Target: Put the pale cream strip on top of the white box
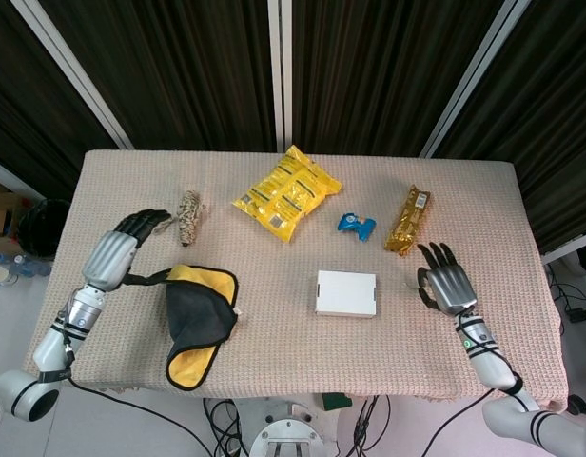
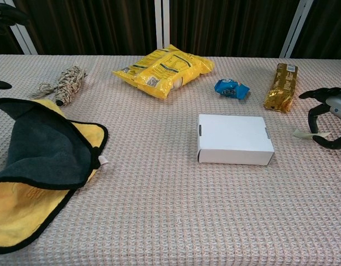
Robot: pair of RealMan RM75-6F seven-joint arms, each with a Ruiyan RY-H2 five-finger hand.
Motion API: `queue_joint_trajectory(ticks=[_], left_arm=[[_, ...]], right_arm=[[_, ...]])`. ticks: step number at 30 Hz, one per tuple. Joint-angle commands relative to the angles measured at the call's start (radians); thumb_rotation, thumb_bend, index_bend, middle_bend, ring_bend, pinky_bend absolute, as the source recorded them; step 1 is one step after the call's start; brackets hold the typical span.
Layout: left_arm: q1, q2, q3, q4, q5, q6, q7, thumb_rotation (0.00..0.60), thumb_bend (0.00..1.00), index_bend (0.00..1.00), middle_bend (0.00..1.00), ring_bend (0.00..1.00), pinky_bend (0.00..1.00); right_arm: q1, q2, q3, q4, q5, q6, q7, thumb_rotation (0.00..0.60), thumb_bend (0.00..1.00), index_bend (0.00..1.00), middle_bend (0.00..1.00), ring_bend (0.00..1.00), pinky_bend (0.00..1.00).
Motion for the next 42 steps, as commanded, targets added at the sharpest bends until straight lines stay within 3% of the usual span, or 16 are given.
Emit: queue_joint_trajectory(ticks=[1, 10, 26, 42], left_arm=[[0.001, 0.001, 0.0, 0.001, 0.0, 0.001, -0.001, 0.6, 0.0, 0.13, 0.12, 0.09, 0.14], [0.015, 0.015, 0.004, -0.001, -0.004, 0.013, -0.005, 0.6, 0.0, 0.13, 0.12, 0.09, 0.14], [0.065, 0.068, 0.016, 0.022, -0.027, 0.031, -0.052, 0.6, 0.0, 0.13, 0.12, 0.09, 0.14], [0.096, 0.082, 0.019, 0.034, -0.028, 0.053, -0.076, 0.6, 0.0, 0.13, 0.12, 0.09, 0.14]], right_arm=[[0.001, -0.001, 0.001, 0.001, 0.0, 0.0, 0.0, 0.6, 0.39, 0.62, 0.05, 0.0, 0.0], [0.006, 0.019, 0.016, -0.048, -0.02, 0.044, 0.024, 0.6, 0.39, 0.62, 0.06, 0.0, 0.0], [0.051, 0.062, 0.017, -0.287, -0.118, 0.104, -0.074, 0.6, 0.43, 0.63, 0.07, 0.0, 0.0], [0.132, -0.026, 0.043, -0.297, -0.089, 0.016, -0.232, 0.6, 0.44, 0.63, 0.07, 0.0, 0.0]])
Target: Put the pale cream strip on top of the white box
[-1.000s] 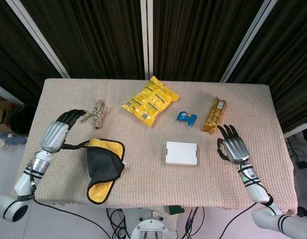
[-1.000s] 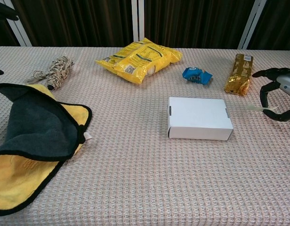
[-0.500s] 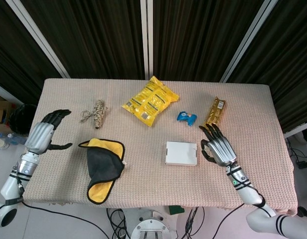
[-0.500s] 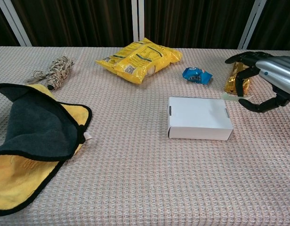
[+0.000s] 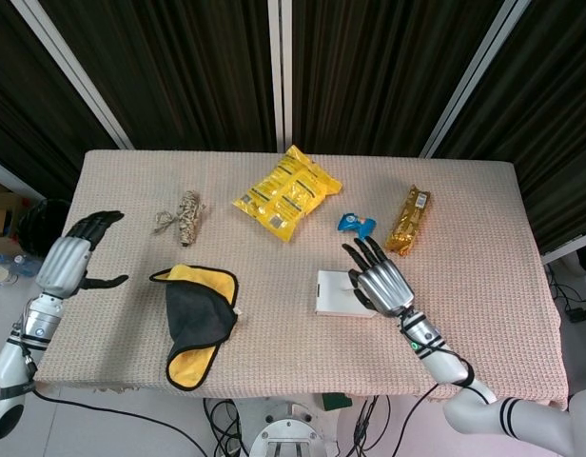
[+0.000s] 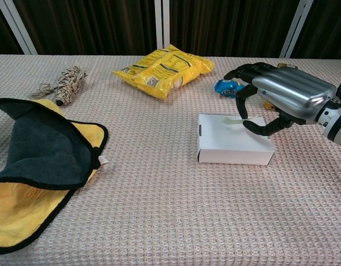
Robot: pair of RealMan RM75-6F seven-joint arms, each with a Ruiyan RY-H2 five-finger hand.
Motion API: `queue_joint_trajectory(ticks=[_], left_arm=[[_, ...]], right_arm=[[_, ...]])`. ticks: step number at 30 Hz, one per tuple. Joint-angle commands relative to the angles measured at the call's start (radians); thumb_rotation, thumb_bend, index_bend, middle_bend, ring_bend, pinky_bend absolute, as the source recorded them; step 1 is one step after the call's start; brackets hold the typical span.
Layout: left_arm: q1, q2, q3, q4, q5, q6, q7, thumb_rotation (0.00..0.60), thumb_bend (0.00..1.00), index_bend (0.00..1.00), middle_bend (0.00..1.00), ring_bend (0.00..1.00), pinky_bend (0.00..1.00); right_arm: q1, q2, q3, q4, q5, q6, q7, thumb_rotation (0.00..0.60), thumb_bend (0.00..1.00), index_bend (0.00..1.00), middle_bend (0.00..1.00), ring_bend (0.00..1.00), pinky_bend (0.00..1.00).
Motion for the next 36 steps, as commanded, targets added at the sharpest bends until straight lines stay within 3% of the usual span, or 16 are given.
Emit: queue_joint_trajectory(ticks=[1, 8, 20, 36], left_arm=[[0.003, 0.002, -0.001, 0.001, 0.0, 0.002, -0.002, 0.6, 0.0, 0.13, 0.12, 0.09, 0.14], [0.006, -0.003, 0.0, 0.007, 0.003, 0.001, -0.007, 0.6, 0.0, 0.13, 0.12, 0.09, 0.14], [0.015, -0.003, -0.008, -0.003, 0.01, 0.023, 0.007, 0.6, 0.0, 0.13, 0.12, 0.09, 0.14], [0.015, -0.005, -0.009, 0.0, 0.011, 0.015, 0.007, 0.6, 0.0, 0.13, 0.12, 0.09, 0.14]], right_arm=[[0.005, -0.009, 0.001, 0.009, 0.003, 0.0, -0.004, 0.6, 0.44, 0.63, 0.07, 0.0, 0.0], [0.014, -0.016, -0.005, 0.024, 0.009, -0.009, -0.018, 0.6, 0.43, 0.63, 0.06, 0.0, 0.0], [0.016, 0.004, -0.027, 0.015, 0.008, -0.019, 0.002, 0.6, 0.28, 0.59, 0.05, 0.0, 0.0], [0.006, 0.082, -0.049, -0.074, -0.011, -0.002, 0.032, 0.6, 0.19, 0.42, 0.02, 0.0, 0.0]])
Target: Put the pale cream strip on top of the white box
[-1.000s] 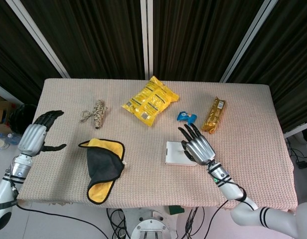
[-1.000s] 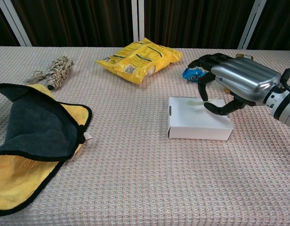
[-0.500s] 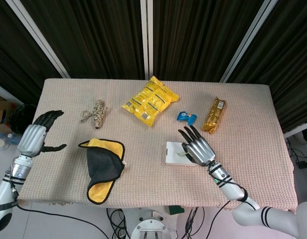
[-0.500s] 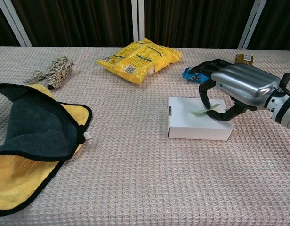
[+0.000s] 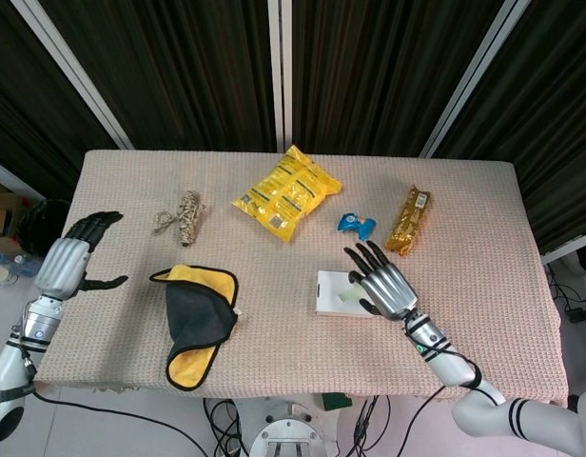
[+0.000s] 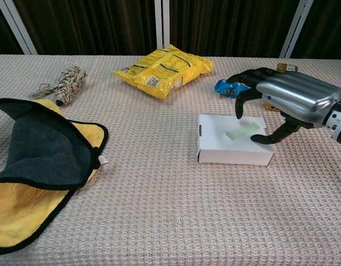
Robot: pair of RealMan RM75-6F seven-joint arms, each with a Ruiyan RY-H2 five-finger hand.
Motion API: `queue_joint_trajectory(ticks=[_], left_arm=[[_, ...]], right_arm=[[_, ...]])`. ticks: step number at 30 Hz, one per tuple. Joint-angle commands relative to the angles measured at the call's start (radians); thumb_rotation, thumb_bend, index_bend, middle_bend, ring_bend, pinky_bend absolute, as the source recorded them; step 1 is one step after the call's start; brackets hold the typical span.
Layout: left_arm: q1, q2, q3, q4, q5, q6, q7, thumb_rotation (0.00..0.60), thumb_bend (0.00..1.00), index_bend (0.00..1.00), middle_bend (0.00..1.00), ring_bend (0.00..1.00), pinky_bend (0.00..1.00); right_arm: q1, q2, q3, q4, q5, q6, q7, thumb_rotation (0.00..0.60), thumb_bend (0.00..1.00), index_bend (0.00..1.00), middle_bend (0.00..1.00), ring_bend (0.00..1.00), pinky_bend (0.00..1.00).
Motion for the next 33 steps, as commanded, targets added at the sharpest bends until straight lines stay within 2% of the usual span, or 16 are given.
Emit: queue_joint_trajectory(ticks=[1, 10, 13, 16, 18, 28, 33], left_arm=[[0.001, 0.0, 0.0, 0.0, 0.001, 0.001, -0.002, 0.6, 0.0, 0.13, 0.12, 0.09, 0.14], [0.004, 0.0, 0.001, -0.002, 0.006, 0.006, -0.008, 0.6, 0.0, 0.13, 0.12, 0.09, 0.14], [0.006, 0.002, 0.0, -0.003, 0.005, 0.008, -0.008, 0.6, 0.0, 0.13, 0.12, 0.09, 0.14], [0.008, 0.004, 0.0, -0.004, 0.005, 0.009, -0.009, 0.6, 0.0, 0.13, 0.12, 0.09, 0.14], [0.009, 0.005, 0.0, -0.004, 0.006, 0.011, -0.01, 0.6, 0.0, 0.13, 0.12, 0.09, 0.14], [0.01, 0.002, 0.0, 0.001, 0.008, 0.01, -0.015, 0.6, 0.0, 0.13, 0.12, 0.09, 0.14], [0.009, 0.003, -0.001, 0.002, 0.009, 0.01, -0.015, 0.6, 0.0, 0.13, 0.12, 0.09, 0.14]], right_arm=[[-0.002, 0.027, -0.008, -0.036, -0.013, 0.005, 0.014, 0.6, 0.19, 0.42, 0.02, 0.0, 0.0], [0.015, 0.042, -0.023, -0.077, -0.025, -0.03, 0.017, 0.6, 0.21, 0.42, 0.02, 0.0, 0.0], [0.018, 0.035, -0.027, -0.072, -0.02, -0.041, 0.011, 0.599, 0.29, 0.42, 0.02, 0.0, 0.0], [0.02, 0.03, -0.029, -0.069, -0.019, -0.048, 0.02, 0.545, 0.42, 0.42, 0.02, 0.0, 0.0], [0.022, 0.029, -0.03, -0.068, -0.022, -0.048, 0.025, 0.515, 0.47, 0.42, 0.02, 0.0, 0.0], [0.024, 0.026, -0.036, -0.067, -0.019, -0.057, 0.026, 0.457, 0.6, 0.43, 0.02, 0.0, 0.0], [0.027, 0.02, -0.035, -0.061, -0.012, -0.064, 0.022, 0.449, 0.63, 0.45, 0.02, 0.0, 0.0]])
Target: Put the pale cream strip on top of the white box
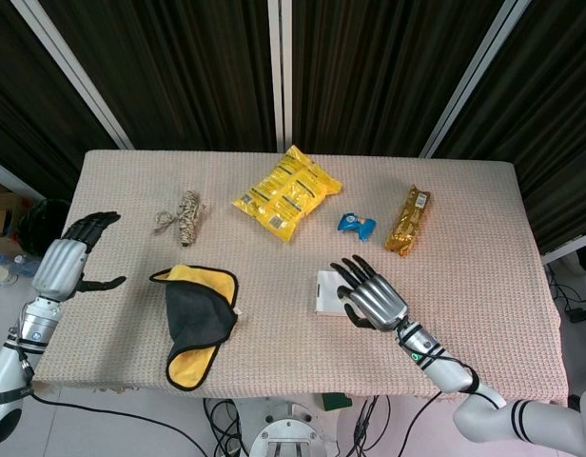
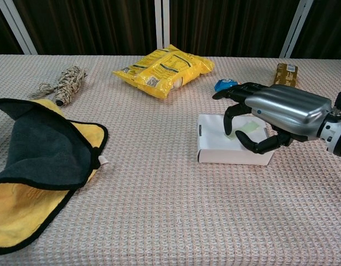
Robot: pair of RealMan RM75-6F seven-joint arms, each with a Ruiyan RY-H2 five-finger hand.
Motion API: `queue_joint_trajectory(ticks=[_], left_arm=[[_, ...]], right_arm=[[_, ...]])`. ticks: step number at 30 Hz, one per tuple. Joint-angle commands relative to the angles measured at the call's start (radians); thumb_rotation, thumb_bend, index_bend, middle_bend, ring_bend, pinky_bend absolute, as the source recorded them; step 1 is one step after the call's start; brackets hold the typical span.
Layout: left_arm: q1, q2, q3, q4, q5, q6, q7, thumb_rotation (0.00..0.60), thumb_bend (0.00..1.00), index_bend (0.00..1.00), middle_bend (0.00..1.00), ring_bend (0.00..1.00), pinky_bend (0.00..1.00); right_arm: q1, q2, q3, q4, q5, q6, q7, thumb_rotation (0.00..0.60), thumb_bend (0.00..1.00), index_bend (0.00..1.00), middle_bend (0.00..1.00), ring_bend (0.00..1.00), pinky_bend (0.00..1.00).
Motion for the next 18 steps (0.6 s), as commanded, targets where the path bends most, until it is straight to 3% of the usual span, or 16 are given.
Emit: queue_joint_trajectory(ticks=[1, 18], left_arm=[[0.0, 0.0, 0.0, 0.0, 0.0, 0.0, 0.0, 0.6, 0.0, 0.13, 0.12, 0.09, 0.14], [0.004, 0.002, 0.0, 0.0, 0.001, 0.003, 0.0, 0.6, 0.0, 0.13, 0.12, 0.09, 0.14]], right_arm=[[0.001, -0.003, 0.001, 0.003, 0.005, -0.005, -0.001, 0.449, 0.64, 0.45, 0.02, 0.0, 0.0], [-0.002, -0.012, -0.005, 0.01, -0.014, 0.019, 0.027, 0.445, 0.67, 0.48, 0.03, 0.0, 0.0]])
